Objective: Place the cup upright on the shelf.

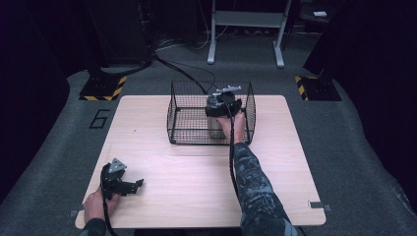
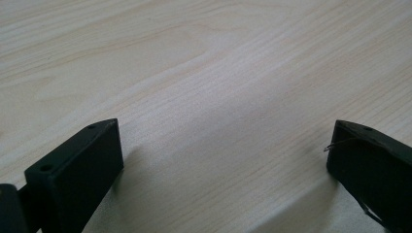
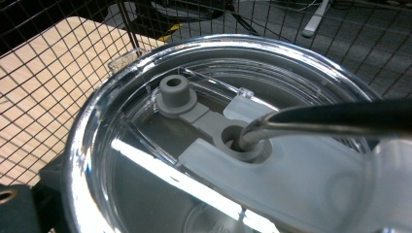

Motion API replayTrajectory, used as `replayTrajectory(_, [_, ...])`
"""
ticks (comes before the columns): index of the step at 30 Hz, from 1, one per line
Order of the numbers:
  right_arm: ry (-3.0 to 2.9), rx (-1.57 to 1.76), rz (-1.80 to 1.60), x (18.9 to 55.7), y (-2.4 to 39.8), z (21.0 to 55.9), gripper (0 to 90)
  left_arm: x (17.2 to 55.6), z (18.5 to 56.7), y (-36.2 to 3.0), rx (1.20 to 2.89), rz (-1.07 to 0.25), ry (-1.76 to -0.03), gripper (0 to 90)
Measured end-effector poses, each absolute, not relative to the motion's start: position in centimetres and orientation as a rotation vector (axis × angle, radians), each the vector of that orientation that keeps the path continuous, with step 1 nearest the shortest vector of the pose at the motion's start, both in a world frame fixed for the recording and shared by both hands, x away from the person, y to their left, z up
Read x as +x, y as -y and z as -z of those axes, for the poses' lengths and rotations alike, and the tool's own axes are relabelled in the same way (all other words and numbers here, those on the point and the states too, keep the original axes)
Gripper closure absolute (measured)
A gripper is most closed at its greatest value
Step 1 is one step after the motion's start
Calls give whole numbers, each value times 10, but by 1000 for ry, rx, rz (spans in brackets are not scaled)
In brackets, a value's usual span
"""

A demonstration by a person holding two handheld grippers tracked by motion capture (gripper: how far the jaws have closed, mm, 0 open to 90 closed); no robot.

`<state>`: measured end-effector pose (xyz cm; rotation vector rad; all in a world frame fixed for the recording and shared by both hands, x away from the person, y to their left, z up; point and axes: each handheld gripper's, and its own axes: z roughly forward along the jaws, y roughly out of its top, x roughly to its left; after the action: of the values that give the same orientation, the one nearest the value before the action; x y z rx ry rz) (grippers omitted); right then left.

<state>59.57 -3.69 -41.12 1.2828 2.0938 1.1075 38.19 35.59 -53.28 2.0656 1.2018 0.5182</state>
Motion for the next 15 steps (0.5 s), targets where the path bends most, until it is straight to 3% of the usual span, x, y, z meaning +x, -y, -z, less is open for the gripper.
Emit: replayTrajectory(15, [-2141, 1220, -1073, 582, 38, 411, 34, 382, 533, -356, 2068, -521, -1199, 0])
